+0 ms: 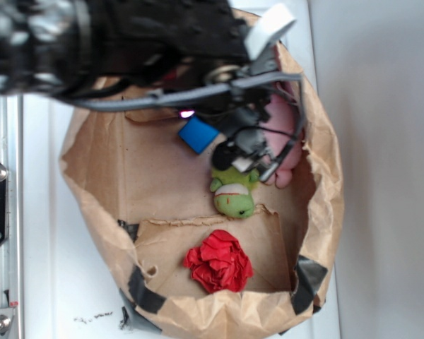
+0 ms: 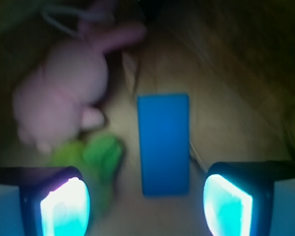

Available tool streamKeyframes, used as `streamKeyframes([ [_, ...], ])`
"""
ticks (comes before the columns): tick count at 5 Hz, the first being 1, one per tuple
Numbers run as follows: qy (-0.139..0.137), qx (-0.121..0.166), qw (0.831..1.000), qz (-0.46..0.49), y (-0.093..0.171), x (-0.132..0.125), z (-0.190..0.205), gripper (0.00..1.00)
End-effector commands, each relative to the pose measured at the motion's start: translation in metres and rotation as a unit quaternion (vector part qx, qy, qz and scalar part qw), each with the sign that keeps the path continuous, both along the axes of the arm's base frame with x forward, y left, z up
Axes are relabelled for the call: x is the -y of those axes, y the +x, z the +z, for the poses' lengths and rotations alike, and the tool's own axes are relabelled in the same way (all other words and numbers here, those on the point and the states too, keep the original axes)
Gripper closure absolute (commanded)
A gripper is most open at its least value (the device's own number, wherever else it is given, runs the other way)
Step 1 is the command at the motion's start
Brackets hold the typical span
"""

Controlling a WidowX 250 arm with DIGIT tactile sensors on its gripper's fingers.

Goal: Grab the blue block.

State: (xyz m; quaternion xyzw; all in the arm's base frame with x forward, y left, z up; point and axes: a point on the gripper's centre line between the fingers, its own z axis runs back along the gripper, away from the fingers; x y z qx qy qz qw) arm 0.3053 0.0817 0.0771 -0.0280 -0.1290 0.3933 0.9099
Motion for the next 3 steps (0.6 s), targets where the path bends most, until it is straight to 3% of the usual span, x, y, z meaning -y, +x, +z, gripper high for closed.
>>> streamKeyframes([
  [1,0.044,0.028,0.998,0.038,0.034,-0.025,0.006,0.0],
  [2,0.067,0.017,0.997,0.023,0.038,-0.017,-0.009,0.0],
  [3,0.111,-0.014,0.994,-0.008,0.012,-0.007,-0.032,0.0],
])
